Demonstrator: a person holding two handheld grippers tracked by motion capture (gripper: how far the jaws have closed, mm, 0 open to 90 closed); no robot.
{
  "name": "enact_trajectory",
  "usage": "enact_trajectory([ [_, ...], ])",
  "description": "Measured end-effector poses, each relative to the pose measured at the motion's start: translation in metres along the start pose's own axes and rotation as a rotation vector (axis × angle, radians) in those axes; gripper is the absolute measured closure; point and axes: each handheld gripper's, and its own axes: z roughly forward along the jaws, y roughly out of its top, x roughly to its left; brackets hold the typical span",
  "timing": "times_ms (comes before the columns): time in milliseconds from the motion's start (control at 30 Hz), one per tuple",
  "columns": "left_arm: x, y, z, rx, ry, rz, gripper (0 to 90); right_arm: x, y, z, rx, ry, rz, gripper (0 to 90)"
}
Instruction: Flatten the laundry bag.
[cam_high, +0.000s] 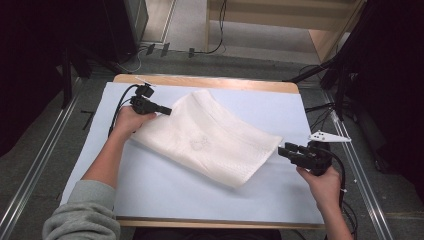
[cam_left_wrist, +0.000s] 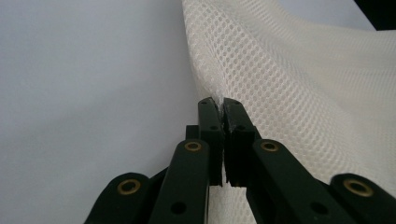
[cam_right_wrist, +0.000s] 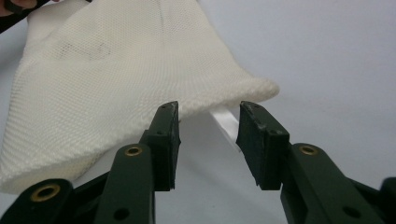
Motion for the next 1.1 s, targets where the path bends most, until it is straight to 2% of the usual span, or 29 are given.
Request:
enact_trajectory([
  [100, -0.015, 0.002, -0.014, -0.032, -0.017, 0.042, 89.1, 0.001, 0.004, -0.003, -0.013, -0.005, -0.003, 60.1],
  [167, -0.029, 0.003, -0.024, -0.057, -0.030, 0.084, 89.0, 0.003, 0.008, -0.004, -0.024, 0.000, -0.009, 60.1],
  [300, -0.053, -0.002, -0.036, -0.089, -0.063, 0.153, 88.9, 0.010, 0.016, 0.000, -0.026, 0.019, -0.026, 59.0],
  [367, -0.062, -0.008, -0.042, -0.113, -0.092, 0.173, 88.8, 0.015, 0.022, 0.006, -0.026, 0.028, -0.050, 58.0],
  [433, -0.069, -0.015, -0.046, -0.119, -0.110, 0.185, 88.7, 0.017, 0.024, 0.008, -0.024, 0.033, -0.052, 57.6],
  [567, -0.077, -0.031, -0.048, -0.102, -0.146, 0.195, 88.5, 0.021, 0.029, 0.020, -0.030, 0.046, -0.089, 55.7],
  [633, -0.080, -0.039, -0.047, -0.090, -0.161, 0.196, 88.5, 0.021, 0.031, 0.028, -0.018, 0.049, -0.092, 55.7],
  [800, -0.089, -0.059, -0.040, -0.052, -0.174, 0.209, 88.2, 0.023, 0.038, 0.039, -0.004, 0.077, -0.100, 56.9],
  [900, -0.095, -0.070, -0.033, -0.012, -0.194, 0.219, 88.0, 0.028, 0.043, 0.044, -0.004, 0.089, -0.125, 55.8],
  [1000, -0.100, -0.079, -0.026, 0.033, -0.193, 0.238, 87.8, 0.033, 0.048, 0.050, -0.003, 0.101, -0.152, 53.6],
  [1100, -0.102, -0.090, -0.021, 0.047, -0.202, 0.237, 87.5, 0.039, 0.055, 0.055, -0.001, 0.119, -0.173, 52.5],
])
